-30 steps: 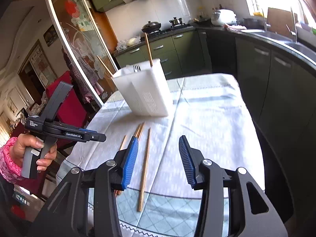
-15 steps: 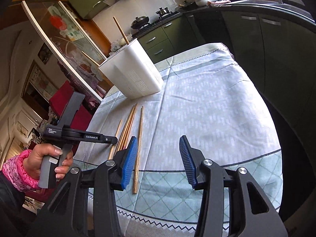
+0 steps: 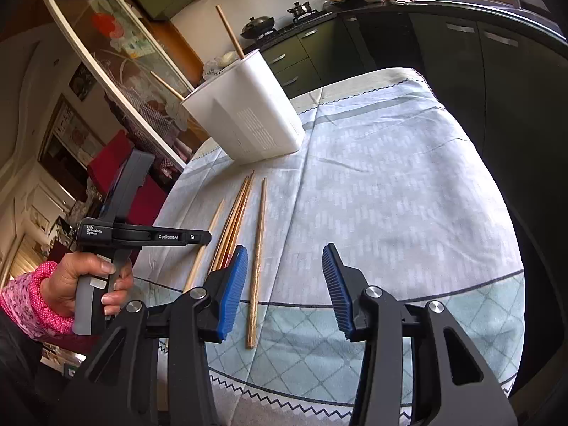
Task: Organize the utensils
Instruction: 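Grasp another wooden chopstick with the left gripper while the right gripper grasps one too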
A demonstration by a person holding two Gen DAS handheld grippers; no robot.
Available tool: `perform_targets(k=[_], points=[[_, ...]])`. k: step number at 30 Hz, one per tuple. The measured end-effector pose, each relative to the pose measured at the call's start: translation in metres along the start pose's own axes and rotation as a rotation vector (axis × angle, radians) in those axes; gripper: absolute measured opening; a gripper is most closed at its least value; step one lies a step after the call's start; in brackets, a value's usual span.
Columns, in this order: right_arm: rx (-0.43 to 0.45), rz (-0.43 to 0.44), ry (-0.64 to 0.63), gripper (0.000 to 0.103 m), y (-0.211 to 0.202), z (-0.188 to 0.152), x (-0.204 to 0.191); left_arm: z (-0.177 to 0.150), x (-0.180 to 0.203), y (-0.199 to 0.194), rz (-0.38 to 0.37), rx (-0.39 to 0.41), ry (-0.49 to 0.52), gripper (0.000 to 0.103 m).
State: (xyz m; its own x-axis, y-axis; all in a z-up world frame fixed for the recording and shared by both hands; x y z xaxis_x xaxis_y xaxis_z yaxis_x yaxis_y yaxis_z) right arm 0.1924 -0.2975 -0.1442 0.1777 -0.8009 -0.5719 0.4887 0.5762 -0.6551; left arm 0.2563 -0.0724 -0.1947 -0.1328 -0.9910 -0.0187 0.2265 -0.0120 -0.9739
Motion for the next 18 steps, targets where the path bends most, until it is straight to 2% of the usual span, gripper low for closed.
perform_targets(k=[5, 10, 12, 18], points=[[-0.079, -0.106, -0.138, 0.044, 0.042, 0.012, -0.029, -0.001, -0.026, -0.023, 0.001, 0.098, -0.015, 0.006], [-0.154, -0.235, -0.275, 0.044, 0.104, 0.020, -0.054, -0.007, -0.040, -0.056, 0.010, 0.207, -0.015, 0.006], [-0.182, -0.280, -0.315, 0.037, 0.127, 0.022, -0.061, -0.011, -0.045, -0.069, 0.008, 0.236, -0.017, 0.006], [-0.257, -0.349, -0.361, 0.026, 0.171, 0.025, -0.071, -0.020, -0.057, -0.096, 0.029, 0.325, -0.002, 0.006]])
Point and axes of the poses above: each gripper's, at about its wrist camera, not at the fingertips, and y roughly the way its jaws point, x to its right, z to its top, the point moved 5 cm from there along y, roughly the way its jaws point, and after that the axes turned 11 degrees about y, right-handed, at the moved point
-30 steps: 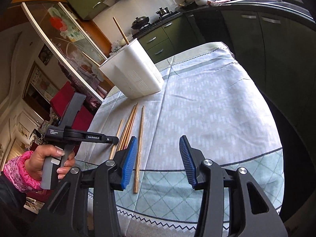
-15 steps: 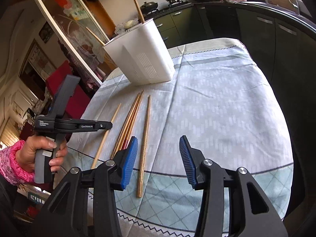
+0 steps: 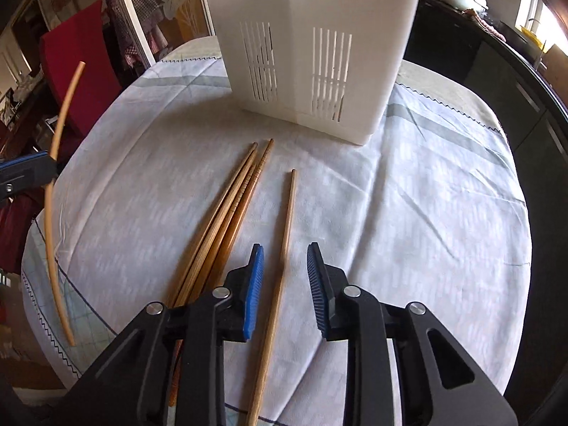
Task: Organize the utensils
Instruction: 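Grasp another wooden chopstick with the left gripper while the right gripper grasps one too, then lift the held chopsticks upright toward the white holder with both grippers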
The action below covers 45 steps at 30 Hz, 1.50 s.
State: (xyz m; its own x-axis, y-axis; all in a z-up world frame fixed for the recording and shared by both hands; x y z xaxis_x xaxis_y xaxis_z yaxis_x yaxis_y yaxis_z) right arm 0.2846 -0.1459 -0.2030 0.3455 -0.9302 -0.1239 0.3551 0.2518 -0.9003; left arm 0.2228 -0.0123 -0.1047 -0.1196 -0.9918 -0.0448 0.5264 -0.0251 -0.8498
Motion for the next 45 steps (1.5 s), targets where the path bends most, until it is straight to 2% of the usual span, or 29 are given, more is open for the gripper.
perform_targets(k=[3, 9, 10, 11, 16, 19, 26, 33, 40, 43, 45], points=[[-0.029, -0.026, -0.006, 0.021, 0.011, 0.006, -0.004, -0.001, -0.005, -0.012, 0.005, 0.035, 0.011, 0.006], [-0.041, -0.023, 0.018, 0.020, 0.020, 0.020, -0.009, -0.005, -0.004, -0.021, 0.008, 0.074, 0.038, 0.006], [-0.040, -0.023, 0.022, 0.018, 0.020, 0.020, -0.009, -0.005, -0.003, -0.022, 0.007, 0.075, 0.040, 0.006], [-0.034, -0.028, 0.024, 0.010, 0.023, 0.022, -0.010, -0.006, -0.001, -0.023, 0.005, 0.076, 0.044, 0.006], [-0.027, -0.011, 0.041, 0.006, 0.023, 0.022, -0.005, -0.008, 0.002, -0.025, -0.004, 0.080, 0.053, 0.006], [0.010, 0.012, 0.053, 0.006, 0.009, 0.024, -0.001, -0.007, 0.002, -0.029, -0.002, 0.090, 0.055, 0.006], [0.166, 0.072, 0.089, 0.006, -0.063, 0.028, 0.012, -0.004, 0.003, -0.038, 0.003, 0.114, 0.070, 0.006], [0.272, 0.132, 0.105, 0.006, -0.119, 0.017, 0.018, -0.002, -0.001, 0.003, -0.019, -0.009, 0.064, 0.006], [0.332, 0.176, 0.119, 0.006, -0.161, -0.015, 0.026, -0.002, -0.011, 0.079, -0.078, -0.218, 0.018, 0.008], [0.343, 0.179, 0.125, 0.006, -0.171, -0.025, 0.031, -0.001, -0.011, 0.093, -0.067, -0.235, 0.019, 0.016], [0.348, 0.183, 0.128, 0.006, -0.175, -0.028, 0.033, 0.002, -0.010, 0.098, -0.061, -0.238, 0.022, 0.016]])
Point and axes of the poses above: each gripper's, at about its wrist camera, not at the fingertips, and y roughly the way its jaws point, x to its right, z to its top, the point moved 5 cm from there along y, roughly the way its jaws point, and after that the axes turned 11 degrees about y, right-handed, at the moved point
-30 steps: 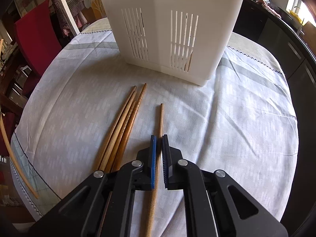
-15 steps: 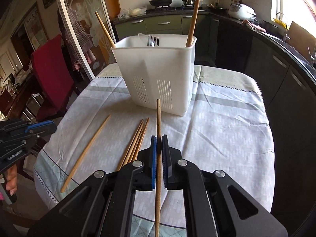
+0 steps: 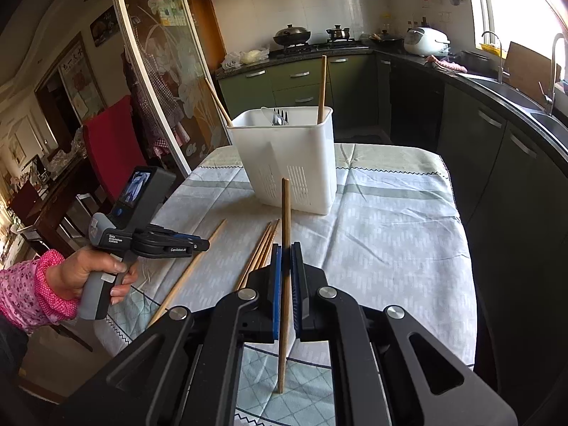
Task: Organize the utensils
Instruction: 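Lift the held chopsticks upright toward the white holder with both grippers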
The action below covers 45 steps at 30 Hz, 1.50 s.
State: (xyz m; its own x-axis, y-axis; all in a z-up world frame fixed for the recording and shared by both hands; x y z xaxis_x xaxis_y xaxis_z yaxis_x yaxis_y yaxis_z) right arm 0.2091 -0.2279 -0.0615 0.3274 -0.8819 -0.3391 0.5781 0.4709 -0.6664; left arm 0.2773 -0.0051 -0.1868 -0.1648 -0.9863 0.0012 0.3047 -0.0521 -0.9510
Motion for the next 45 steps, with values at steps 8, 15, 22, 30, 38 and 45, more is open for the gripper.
perform_targets(k=[8, 15, 22, 30, 38, 45], points=[[0.009, 0.022, 0.005, 0.006, -0.007, -0.003, 0.003, 0.005, 0.003, 0.008, 0.031, -0.019, -0.003, 0.010], [0.019, 0.029, 0.009, 0.006, -0.012, -0.006, 0.005, 0.002, -0.002, -0.012, 0.023, 0.057, -0.033, 0.006], [0.046, 0.028, 0.015, 0.006, -0.023, -0.009, 0.008, -0.014, -0.003, -0.088, 0.051, 0.298, -0.019, 0.006], [0.100, 0.012, -0.003, 0.006, -0.045, -0.023, 0.006, -0.059, 0.010, -0.159, 0.082, 0.558, 0.000, 0.006], [0.130, -0.011, -0.022, 0.006, -0.063, -0.037, 0.005, -0.092, 0.027, -0.188, 0.102, 0.670, 0.035, 0.006], [0.130, -0.011, -0.026, 0.006, -0.066, -0.040, 0.007, -0.094, 0.034, -0.195, 0.096, 0.687, 0.056, 0.006]])
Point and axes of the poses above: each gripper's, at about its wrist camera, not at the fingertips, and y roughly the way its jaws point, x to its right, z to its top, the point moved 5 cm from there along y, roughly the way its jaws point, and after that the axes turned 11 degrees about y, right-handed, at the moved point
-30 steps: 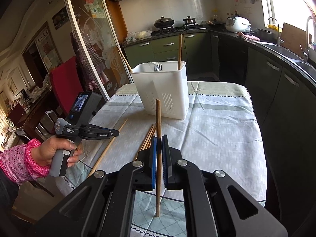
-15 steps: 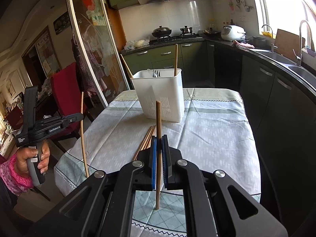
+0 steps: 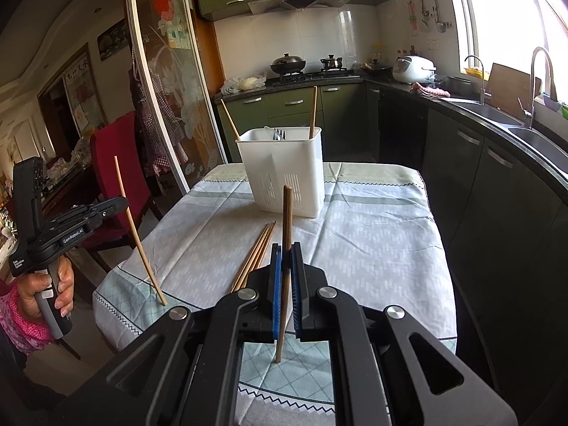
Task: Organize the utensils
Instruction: 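Lift the held chopsticks upright toward the white holder with both grippers, then lower the left gripper's chopstick into the holder while the right gripper lowers its chopstick in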
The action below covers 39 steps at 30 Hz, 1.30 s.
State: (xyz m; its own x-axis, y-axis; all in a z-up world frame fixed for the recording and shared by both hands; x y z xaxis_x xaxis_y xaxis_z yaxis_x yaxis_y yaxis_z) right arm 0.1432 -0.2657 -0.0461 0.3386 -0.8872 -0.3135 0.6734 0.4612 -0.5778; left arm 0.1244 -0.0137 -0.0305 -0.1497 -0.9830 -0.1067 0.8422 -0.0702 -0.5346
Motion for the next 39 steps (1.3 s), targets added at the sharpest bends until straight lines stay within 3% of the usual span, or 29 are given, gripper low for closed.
perform_targets(k=[10, 22, 29, 33, 39], points=[[0.020, 0.055, -0.036, 0.006, 0.003, 0.041, -0.019, 0.029, 0.004, 0.000, -0.055, 0.043, 0.002, 0.006], [0.112, 0.092, -0.041, 0.006, 0.022, 0.164, -0.052, 0.164, 0.004, -0.008, -0.078, 0.181, 0.066, 0.006], [0.238, 0.050, -0.023, 0.006, 0.040, 0.237, -0.064, 0.228, 0.000, 0.018, -0.048, 0.283, 0.051, 0.006], [0.299, 0.014, -0.013, 0.006, 0.058, 0.264, -0.063, 0.238, -0.002, 0.051, -0.032, 0.295, 0.043, 0.006], [0.207, -0.053, -0.018, 0.006, 0.115, 0.257, -0.056, 0.223, -0.003, 0.107, 0.011, 0.233, 0.054, 0.006]])
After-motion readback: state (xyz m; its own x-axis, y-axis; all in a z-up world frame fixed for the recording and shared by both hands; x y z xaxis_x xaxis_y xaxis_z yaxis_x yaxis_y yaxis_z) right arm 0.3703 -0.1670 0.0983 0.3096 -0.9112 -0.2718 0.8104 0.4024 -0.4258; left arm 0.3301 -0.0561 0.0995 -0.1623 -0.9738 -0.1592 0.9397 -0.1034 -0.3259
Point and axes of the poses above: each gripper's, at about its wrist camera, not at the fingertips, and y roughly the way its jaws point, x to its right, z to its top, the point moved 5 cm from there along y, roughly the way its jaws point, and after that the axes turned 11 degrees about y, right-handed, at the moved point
